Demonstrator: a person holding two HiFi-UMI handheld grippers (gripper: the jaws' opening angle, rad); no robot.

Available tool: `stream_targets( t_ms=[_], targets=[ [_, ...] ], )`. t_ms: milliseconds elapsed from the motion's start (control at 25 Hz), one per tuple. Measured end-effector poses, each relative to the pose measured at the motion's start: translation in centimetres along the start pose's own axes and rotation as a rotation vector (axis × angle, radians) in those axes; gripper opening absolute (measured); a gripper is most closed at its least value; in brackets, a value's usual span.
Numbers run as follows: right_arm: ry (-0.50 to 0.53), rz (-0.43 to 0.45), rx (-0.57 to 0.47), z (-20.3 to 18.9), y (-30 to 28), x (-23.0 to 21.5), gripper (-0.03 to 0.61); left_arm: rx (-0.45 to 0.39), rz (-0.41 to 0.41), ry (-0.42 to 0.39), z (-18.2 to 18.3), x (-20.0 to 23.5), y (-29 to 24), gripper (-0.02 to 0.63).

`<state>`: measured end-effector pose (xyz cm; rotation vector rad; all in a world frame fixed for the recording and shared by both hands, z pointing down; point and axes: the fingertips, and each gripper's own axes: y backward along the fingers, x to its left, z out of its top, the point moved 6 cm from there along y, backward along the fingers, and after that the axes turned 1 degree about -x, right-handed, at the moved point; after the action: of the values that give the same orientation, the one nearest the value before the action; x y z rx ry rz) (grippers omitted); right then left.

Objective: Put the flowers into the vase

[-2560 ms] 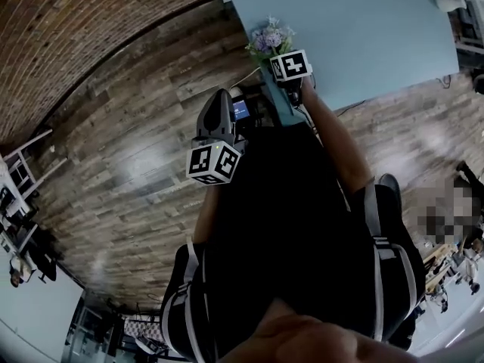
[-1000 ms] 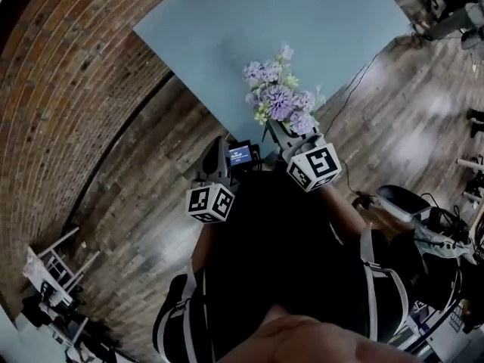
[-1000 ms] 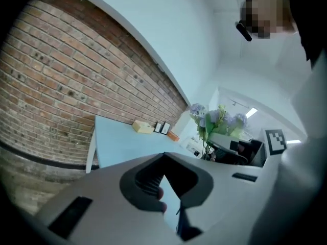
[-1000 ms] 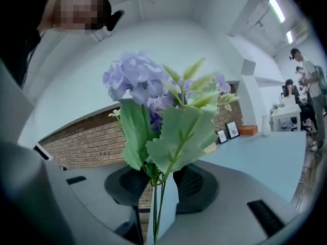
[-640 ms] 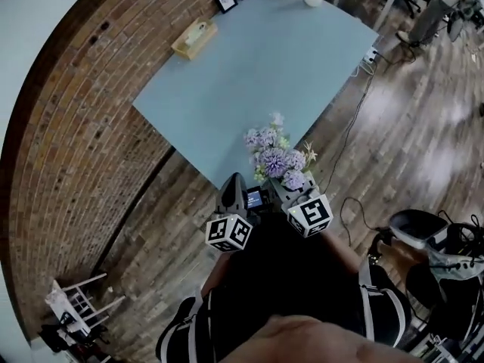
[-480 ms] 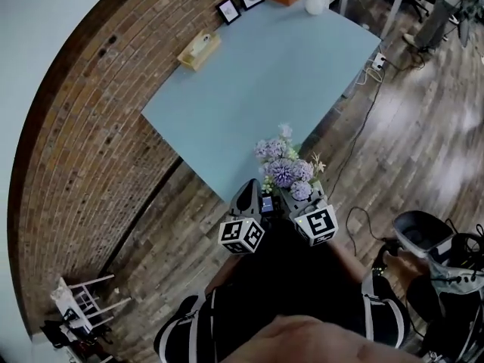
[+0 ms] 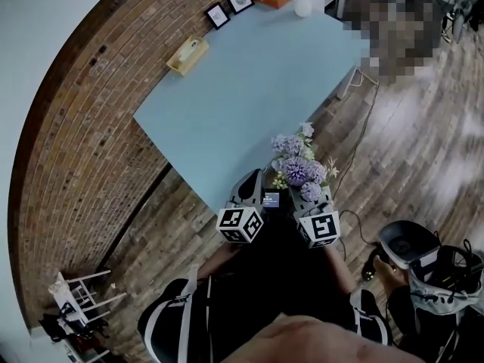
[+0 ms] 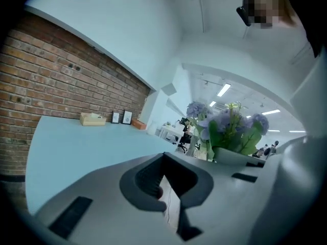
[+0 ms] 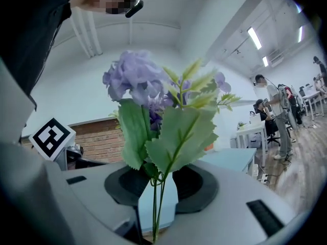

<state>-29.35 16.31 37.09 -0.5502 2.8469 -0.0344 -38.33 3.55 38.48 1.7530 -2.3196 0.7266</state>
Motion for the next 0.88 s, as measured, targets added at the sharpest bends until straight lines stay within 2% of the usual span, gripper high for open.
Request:
stream_targets(
  t_ms=[200, 520, 640, 760, 880],
  targets=[
    [-0.016, -0.065, 0.001, 0.9, -0.7, -4.7, 0.133, 0.036, -0.037, 0.019, -0.6, -1.5, -6.3, 0.029],
    [0.05, -0.083, 0.019, 4.2, -6.6, -14.1, 0.132, -0.045, -0.12, 0.072, 3.3, -2.9, -18.2, 0.029],
    [0.057, -0.091, 0.021, 5.4, -8.8, -17.3, 0.132, -0.035, -0.129, 0.064, 4.0, -2.9, -22.1, 0.029],
    [0.011, -0.108, 0.021, 6.1, -10.7, -20.0, 0.133, -0.011, -0.125, 0.022, 4.5, -2.9, -25.0, 0.029],
    [-0.032, -0.112, 0.027, 6.5, -12.2, -22.9, 0.132, -0.011, -0.116, 0.022, 4.8, -3.1, -27.4, 0.029]
  ],
)
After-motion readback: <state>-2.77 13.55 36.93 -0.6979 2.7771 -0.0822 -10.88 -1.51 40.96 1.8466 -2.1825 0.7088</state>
